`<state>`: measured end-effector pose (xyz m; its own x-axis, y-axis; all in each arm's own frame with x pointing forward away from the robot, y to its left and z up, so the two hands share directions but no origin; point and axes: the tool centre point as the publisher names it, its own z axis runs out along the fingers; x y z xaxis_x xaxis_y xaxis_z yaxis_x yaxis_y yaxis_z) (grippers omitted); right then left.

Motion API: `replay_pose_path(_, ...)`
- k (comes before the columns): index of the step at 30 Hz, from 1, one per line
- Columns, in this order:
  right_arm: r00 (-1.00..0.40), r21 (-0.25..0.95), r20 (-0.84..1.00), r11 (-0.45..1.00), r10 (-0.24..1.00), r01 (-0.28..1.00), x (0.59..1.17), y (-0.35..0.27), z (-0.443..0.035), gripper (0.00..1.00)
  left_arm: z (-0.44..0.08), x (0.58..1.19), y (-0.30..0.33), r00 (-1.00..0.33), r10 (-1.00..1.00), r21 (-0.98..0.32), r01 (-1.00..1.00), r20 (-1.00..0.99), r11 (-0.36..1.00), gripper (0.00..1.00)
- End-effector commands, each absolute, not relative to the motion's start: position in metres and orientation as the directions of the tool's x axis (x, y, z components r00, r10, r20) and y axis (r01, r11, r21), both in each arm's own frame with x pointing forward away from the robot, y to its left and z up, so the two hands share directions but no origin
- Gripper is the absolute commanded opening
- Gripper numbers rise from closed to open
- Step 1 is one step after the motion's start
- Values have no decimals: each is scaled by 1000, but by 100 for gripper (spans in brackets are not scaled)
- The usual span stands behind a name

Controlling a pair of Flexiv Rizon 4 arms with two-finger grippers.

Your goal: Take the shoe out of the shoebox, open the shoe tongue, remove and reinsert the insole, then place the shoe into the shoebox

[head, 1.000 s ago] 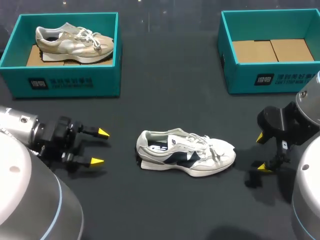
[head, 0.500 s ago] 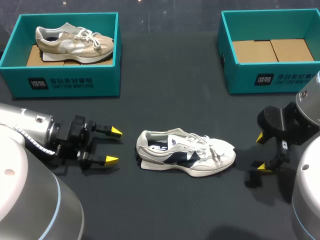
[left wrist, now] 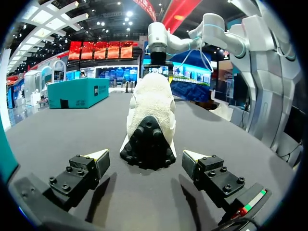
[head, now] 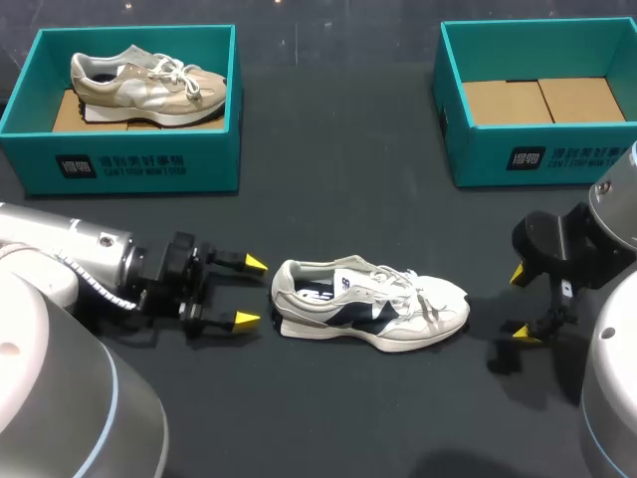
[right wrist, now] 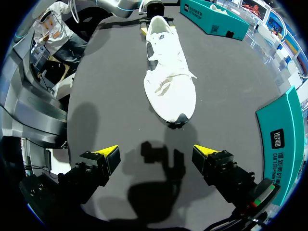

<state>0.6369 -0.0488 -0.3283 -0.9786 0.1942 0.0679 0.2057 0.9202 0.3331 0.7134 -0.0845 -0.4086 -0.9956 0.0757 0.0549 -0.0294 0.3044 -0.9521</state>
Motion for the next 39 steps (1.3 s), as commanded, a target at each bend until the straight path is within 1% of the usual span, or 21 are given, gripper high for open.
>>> replay_pose_path(1, -979, 333, 64, 920, 195, 205, 634, -49, -328, 100, -411, 714, -93, -995, 79, -952, -28, 54, 304, 100)
replay_pose_path(39, -979, 333, 64, 920, 195, 205, 634, -49, -328, 100, -412, 705, -141, -989, 132, -958, -24, 64, 285, 100)
